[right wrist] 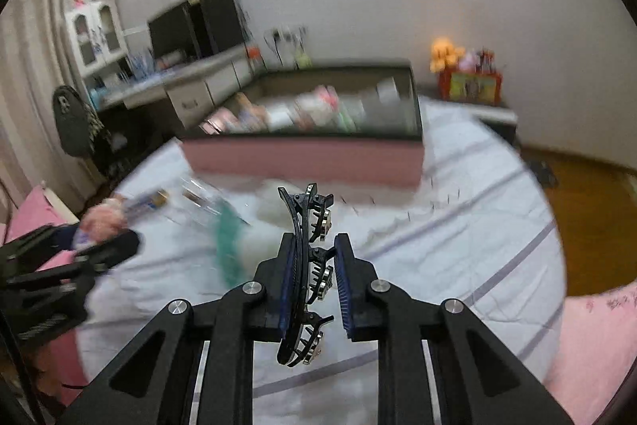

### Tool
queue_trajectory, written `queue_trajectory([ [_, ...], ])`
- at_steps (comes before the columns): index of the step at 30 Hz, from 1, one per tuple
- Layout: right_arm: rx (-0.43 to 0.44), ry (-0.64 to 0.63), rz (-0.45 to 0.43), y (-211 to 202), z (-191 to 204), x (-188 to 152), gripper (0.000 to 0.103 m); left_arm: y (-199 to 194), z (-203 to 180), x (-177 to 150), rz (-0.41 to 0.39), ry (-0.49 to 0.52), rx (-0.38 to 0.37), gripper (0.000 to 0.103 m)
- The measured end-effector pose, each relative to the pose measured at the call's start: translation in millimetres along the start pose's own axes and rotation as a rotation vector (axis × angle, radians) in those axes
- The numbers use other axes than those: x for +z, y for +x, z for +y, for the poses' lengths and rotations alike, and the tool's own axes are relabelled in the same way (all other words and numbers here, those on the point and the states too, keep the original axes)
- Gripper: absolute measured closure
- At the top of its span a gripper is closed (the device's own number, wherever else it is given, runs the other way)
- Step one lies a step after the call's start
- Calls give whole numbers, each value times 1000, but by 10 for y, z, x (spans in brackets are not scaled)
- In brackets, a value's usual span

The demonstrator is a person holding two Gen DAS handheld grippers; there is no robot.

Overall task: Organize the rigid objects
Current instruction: 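Carry the donut block toy and hair clips into the pink box and open both tools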

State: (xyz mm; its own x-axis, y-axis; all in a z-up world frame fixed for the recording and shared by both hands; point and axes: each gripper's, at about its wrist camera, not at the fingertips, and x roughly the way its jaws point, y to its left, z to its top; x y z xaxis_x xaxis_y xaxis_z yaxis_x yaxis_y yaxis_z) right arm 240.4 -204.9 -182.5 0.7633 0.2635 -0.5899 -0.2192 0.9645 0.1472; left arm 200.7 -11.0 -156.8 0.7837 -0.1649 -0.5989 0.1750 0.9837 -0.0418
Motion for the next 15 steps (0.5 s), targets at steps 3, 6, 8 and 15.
queue_trajectory([
  [3, 12, -38, -106, -335, 228, 93, 84, -244, -68, 108, -91, -5, 26, 50],
  [6, 26, -70, -183, -583, 385, 201, 84, -480, -122, 208, -168, -15, 43, 50],
  [8, 0, -103, -229, -717, 483, 237, 84, -624, -153, 252, -209, -13, 50, 50],
  [15, -11, -135, -302, -984, 675, 296, 84, -978, -231, 318, -299, 9, 68, 50],
])
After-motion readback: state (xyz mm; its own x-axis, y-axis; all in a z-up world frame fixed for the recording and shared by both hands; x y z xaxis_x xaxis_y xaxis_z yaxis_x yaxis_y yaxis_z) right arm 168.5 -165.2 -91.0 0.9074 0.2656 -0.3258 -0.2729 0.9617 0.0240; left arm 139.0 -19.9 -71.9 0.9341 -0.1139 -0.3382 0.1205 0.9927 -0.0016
